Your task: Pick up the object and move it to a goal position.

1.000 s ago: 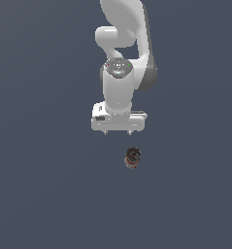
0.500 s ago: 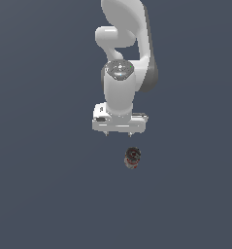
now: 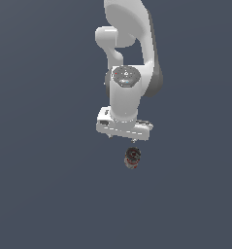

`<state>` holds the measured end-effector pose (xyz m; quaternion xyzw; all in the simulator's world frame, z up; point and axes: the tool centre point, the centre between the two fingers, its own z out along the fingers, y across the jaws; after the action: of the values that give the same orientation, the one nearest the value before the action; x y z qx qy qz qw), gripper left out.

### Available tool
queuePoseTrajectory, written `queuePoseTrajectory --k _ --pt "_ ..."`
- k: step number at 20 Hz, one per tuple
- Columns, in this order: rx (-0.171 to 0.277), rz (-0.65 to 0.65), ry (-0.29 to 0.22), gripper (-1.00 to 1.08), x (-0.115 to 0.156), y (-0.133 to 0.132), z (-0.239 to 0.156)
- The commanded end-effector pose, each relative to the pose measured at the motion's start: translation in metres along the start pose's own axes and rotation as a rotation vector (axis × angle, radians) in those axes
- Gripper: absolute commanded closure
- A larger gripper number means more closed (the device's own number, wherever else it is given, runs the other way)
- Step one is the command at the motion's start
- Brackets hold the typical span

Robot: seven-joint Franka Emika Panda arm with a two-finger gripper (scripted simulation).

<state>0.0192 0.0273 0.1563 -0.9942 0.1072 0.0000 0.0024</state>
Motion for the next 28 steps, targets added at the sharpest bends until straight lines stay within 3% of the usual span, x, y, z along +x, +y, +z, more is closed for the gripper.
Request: queuePoseTrajectory --k 1,15,28 --pt "0.000 0.056 0.000 -0.92 0.004 -0.007 0.003" --pt "-0.003 0.356 0.000 -0.92 0.025 -0.045 0.022" --pt "-0.005 0.456 0.002 -0.92 0.030 -0.058 0.029"
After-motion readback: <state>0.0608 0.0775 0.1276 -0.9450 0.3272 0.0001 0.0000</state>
